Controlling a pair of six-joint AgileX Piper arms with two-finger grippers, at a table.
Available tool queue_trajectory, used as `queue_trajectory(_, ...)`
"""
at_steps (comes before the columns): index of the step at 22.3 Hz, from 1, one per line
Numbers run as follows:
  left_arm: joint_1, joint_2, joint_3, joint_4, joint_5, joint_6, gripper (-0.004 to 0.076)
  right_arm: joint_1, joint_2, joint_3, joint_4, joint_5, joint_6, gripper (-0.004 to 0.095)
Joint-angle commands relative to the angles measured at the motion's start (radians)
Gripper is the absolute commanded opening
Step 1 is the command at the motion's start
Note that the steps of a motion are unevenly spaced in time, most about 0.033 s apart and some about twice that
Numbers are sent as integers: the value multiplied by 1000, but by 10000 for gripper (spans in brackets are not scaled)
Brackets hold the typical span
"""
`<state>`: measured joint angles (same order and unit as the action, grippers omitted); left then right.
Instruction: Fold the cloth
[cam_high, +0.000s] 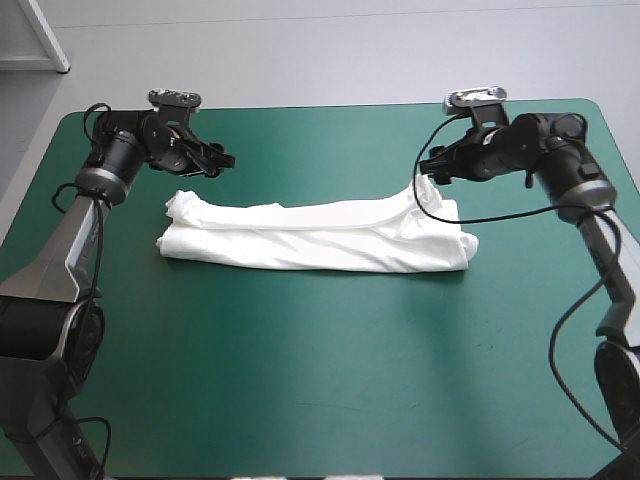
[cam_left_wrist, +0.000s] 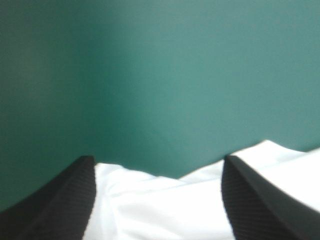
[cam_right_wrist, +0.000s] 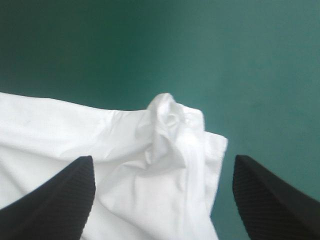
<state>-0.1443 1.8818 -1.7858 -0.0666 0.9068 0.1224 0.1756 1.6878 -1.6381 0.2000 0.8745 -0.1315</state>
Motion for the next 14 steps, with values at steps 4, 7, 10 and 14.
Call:
queue_trajectory(4, -173, -39, -78, -61, 76, 62, 17, -223, -143, 78, 165, 29, -113, 687)
queue_trajectory(7, -242, -11, -78, -77, 97, 83, 19, -298, -167, 165, 322, 13, -204, 630)
queue_trajectory(10, -278, 17, -78, -78, 99, 74, 19, -314, -167, 233, 364, 13, -247, 599)
queue_trajectory(14, -307, 89, -78, -101, 105, 68, 19, -314, -167, 369, 428, 8, -312, 599)
